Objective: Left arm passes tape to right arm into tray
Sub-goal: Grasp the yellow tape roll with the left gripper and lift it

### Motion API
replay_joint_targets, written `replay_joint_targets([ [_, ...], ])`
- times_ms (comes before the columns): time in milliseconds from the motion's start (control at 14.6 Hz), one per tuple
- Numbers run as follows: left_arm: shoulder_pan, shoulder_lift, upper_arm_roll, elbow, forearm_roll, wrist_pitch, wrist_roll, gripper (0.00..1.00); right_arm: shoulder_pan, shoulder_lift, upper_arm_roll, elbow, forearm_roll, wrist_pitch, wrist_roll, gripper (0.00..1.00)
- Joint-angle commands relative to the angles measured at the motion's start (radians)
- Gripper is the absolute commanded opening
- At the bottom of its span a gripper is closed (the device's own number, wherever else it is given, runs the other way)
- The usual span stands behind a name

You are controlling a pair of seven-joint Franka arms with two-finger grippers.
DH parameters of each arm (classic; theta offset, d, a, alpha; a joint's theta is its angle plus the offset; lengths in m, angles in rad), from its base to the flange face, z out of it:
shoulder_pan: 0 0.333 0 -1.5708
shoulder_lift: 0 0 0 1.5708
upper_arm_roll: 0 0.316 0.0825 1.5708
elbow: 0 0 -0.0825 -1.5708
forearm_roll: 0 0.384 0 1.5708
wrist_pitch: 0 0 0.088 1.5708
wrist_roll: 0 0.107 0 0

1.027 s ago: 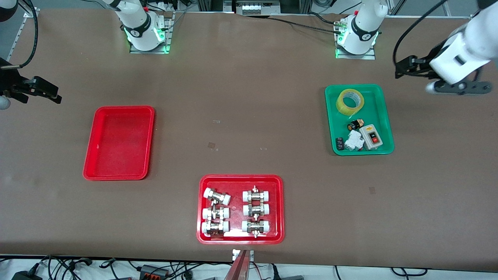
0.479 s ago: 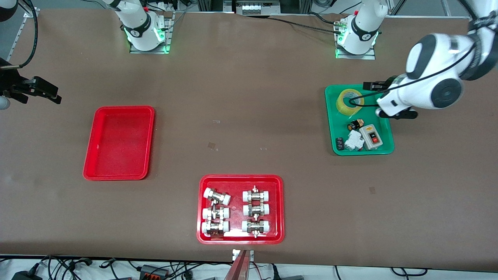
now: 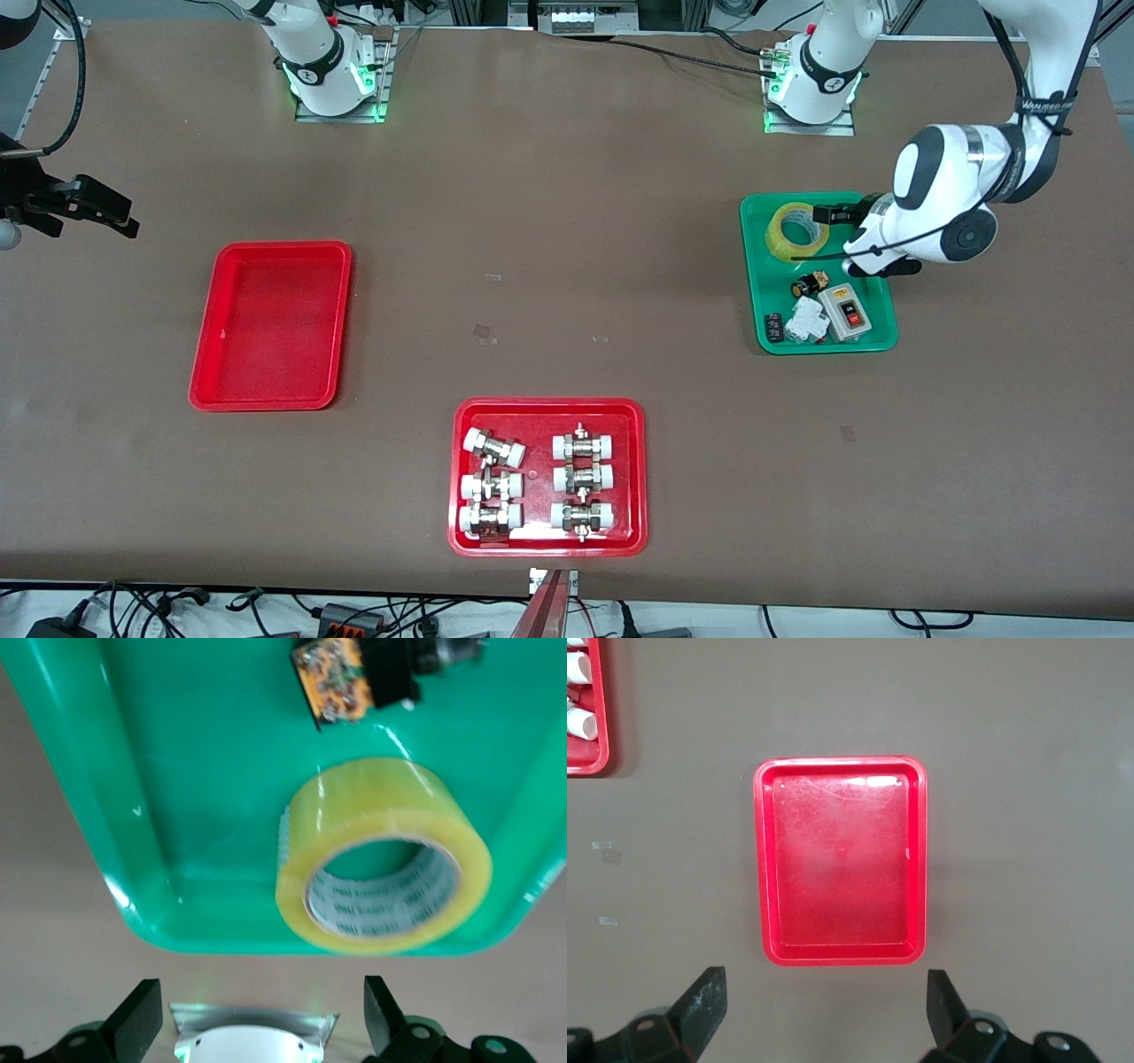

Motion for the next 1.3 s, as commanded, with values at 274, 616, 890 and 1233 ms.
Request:
replay_joint_targets([
  [274, 0.026, 0.071, -0.005, -0.043, -0.091, 0.118, 0.023, 0.97, -0.004, 0.003, 0.003, 0.01, 0.004, 0.001, -0.004, 1.0],
  [616, 0.026, 0.073, -0.008, -0.04, -0.096, 0.114, 0.023, 0.37, -0.004, 0.003, 0.003, 0.009, 0.004, 0.009, -0.004, 1.0],
  [890, 0.026, 0.079, -0.008, -0.037, -0.122, 0.112, 0.022, 0.11, -0.004, 0.003, 0.003, 0.01, 0.004, 0.009, -0.004, 1.0],
  [1233, 0.026, 0.071, -0.008, -0.002, -0.128, 0.088, 0.025, 0.01, -0.004, 0.003, 0.003, 0.01, 0.004, 0.007, -0.004, 1.0],
])
